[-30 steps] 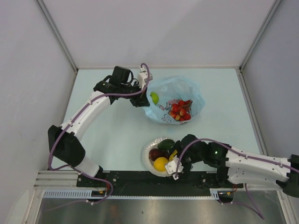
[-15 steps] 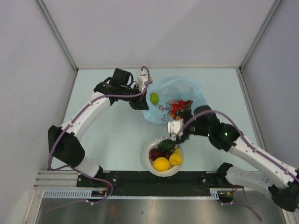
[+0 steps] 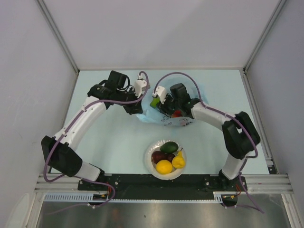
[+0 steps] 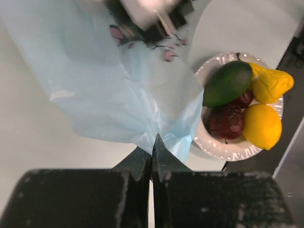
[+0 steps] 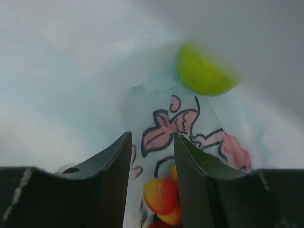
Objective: Take the fake fruits out of the plastic bag
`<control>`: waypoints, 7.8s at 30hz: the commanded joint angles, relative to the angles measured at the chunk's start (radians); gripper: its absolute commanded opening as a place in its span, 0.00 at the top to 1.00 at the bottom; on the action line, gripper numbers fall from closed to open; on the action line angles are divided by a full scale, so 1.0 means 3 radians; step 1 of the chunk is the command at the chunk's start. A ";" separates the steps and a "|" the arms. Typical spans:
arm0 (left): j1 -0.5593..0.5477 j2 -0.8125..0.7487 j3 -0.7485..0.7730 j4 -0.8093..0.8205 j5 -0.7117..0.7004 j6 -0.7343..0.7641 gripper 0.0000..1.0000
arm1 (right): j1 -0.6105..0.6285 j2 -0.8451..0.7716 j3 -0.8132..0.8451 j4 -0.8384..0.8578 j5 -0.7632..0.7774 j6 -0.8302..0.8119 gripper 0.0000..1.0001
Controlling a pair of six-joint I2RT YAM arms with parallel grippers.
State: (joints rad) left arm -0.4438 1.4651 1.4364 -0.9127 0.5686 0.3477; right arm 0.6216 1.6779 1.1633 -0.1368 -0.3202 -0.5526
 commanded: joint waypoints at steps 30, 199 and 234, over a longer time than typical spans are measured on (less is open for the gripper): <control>0.0084 0.0071 0.0376 -0.0179 -0.0049 0.0140 1.00 | -0.0359 0.1627 0.1655 0.0472 0.0204 0.1699 0.33; 0.0426 -0.0808 -0.0314 0.0731 0.0605 -0.0673 0.66 | 0.1221 -0.1425 -0.0089 -0.1513 0.0621 -0.0517 0.00; 0.0084 -0.0307 -0.0769 0.1089 0.0779 -0.1338 1.00 | -0.0257 -0.0046 0.0116 -0.0832 0.1425 -0.1971 0.04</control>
State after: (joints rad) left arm -0.4133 1.3739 1.2098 -0.6086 0.7860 -0.0463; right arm 0.5301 1.6531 1.1748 -0.3584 0.0891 -0.9028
